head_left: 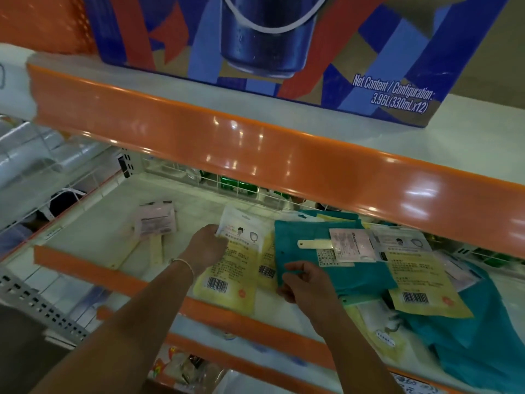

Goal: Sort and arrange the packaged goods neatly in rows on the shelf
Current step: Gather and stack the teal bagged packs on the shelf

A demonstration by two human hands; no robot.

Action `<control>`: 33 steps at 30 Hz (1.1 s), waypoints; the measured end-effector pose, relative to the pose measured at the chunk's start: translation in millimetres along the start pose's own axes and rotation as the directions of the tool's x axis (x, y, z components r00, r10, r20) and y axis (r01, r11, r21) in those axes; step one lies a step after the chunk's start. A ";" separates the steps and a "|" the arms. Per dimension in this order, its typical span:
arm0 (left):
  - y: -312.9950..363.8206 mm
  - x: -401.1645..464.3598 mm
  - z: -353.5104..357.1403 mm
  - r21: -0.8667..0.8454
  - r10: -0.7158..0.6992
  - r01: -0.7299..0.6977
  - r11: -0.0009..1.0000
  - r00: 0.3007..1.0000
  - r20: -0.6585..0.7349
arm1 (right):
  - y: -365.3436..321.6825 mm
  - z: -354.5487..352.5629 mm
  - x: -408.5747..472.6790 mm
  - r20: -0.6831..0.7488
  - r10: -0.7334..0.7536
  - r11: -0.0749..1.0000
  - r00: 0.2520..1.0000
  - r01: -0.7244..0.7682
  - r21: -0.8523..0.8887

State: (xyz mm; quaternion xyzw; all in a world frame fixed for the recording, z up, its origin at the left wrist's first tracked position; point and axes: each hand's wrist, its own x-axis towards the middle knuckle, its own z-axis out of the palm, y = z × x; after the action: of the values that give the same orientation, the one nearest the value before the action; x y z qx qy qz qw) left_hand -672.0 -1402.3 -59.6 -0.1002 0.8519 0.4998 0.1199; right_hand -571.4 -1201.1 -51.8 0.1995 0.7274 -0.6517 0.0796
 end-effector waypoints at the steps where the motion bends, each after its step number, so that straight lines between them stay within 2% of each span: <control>1: -1.7 2.1 -2.2 0.081 0.008 -0.007 0.997 1.000 -0.013 | 0.6 0.3 0.1 0.001 0.000 1.000 1.000 0.000 -0.016; 3: -6.1 6.8 -5.6 0.267 0.034 -0.027 0.963 0.999 -0.023 | 2.1 0.4 0.3 0.000 0.000 0.998 1.000 0.000 -0.056; 6: -8.3 7.6 -3.9 0.536 0.089 -0.069 0.842 0.996 -0.011 | 3.0 -0.1 -0.1 -0.001 -0.008 0.996 1.000 0.008 -0.088; 8: -7.4 3.4 0.6 0.649 0.117 -0.071 0.757 0.993 -0.028 | 2.7 -1.6 -0.7 -0.003 -0.016 0.995 1.000 0.016 -0.102; 11: -2.1 -4.6 10.3 0.739 0.262 -0.116 0.663 0.961 -0.085 | 1.0 -6.0 -1.5 -0.015 -0.022 0.994 1.000 0.020 -0.107; 13: 4.8 -9.2 21.9 0.722 0.396 -0.231 0.652 0.916 -0.065 | -0.7 -9.4 -2.0 -0.028 -0.028 0.994 0.999 0.025 -0.106; 16: 19.2 -17.1 49.2 0.615 0.551 -0.458 0.642 0.833 0.046 | -2.5 -14.3 -4.3 -0.053 -0.029 0.996 0.998 0.024 -0.090; 20: 38.9 -22.1 93.7 0.577 0.626 -0.625 0.526 0.744 0.236 | 0.7 -29.3 -10.7 -0.117 -0.016 0.999 0.993 0.010 -0.051; 23: 49.7 -15.8 118.9 0.622 0.629 -0.651 0.435 0.714 0.306 | 7.4 -47.8 -19.3 -0.167 -0.032 0.999 0.985 0.024 -0.048; 28: 66.8 -8.8 138.1 0.702 0.599 -0.614 0.361 0.730 0.330 | 16.3 -79.3 -32.2 -0.224 -0.031 0.999 0.974 0.032 0.002; 33: 80.2 -9.2 139.1 0.714 0.531 -0.570 0.406 0.783 0.323 | 16.5 -100.2 -34.1 -0.211 -0.033 0.999 0.977 0.041 0.032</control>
State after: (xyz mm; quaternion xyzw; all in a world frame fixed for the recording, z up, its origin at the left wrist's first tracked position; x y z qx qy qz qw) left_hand -672.1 -1241.6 -56.1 0.2593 0.9616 0.0904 -0.0011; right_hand -519.5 -1108.1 -40.3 0.2551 0.7236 -0.6412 -0.0134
